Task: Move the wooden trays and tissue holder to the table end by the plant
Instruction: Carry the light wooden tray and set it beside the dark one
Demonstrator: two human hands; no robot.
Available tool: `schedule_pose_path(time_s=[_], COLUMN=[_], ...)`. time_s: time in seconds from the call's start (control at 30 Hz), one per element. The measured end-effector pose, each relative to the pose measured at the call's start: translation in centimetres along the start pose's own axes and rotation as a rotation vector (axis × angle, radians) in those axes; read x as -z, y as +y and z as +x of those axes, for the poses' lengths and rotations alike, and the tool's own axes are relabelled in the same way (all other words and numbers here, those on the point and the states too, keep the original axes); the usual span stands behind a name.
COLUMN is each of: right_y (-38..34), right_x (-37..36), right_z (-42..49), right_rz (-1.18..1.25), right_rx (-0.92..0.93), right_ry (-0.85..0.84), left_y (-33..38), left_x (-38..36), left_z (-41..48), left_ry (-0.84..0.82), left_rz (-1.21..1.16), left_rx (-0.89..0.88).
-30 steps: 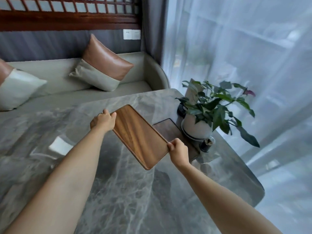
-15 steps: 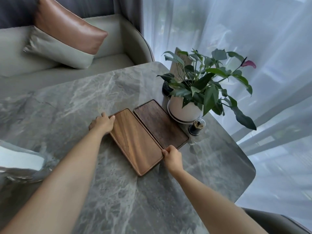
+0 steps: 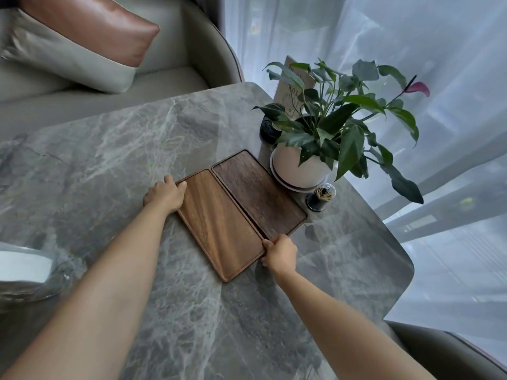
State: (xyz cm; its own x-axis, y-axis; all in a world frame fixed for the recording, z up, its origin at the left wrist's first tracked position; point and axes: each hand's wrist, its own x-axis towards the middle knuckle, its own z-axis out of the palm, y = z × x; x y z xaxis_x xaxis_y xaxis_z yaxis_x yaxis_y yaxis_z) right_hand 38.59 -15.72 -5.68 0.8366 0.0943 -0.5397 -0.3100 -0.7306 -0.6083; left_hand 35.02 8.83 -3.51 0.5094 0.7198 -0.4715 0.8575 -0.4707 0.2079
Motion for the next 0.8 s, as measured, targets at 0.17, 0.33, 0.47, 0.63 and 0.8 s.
schedule_pose_path(time_s=[0.17, 0.33, 0.47, 0.63, 0.8], right_y=[-0.2, -1.0, -1.1, -1.2, -1.6], right_x=[-0.1, 0.6, 0.8, 0.9, 1.3], right_z=[0.0, -0.5, -0.5, -0.6, -1.1], right_rz=[0.050, -0.024, -0.114, -0.188, -0.208], right_rx=[-0.064, -0.023, 0.032, 0.063, 0.105], right_ry=[0.034, 0.048, 0.031, 0.010, -0.004], left_y=[0.3, 0.1, 0.1, 0.1, -0.2], left_x=[0.0, -0.1, -0.1, 0.0, 0.6], left_z=[-0.3, -0.7, -0.9, -1.3, -2.2], left_ry=[0.004, 0.018, 0.015, -0.018, -0.034], left_rz=[0.008, 0.020, 0.017, 0.002, 0.035], left_rx=[-0.019, -0.051, -0.063, -0.063, -0.098])
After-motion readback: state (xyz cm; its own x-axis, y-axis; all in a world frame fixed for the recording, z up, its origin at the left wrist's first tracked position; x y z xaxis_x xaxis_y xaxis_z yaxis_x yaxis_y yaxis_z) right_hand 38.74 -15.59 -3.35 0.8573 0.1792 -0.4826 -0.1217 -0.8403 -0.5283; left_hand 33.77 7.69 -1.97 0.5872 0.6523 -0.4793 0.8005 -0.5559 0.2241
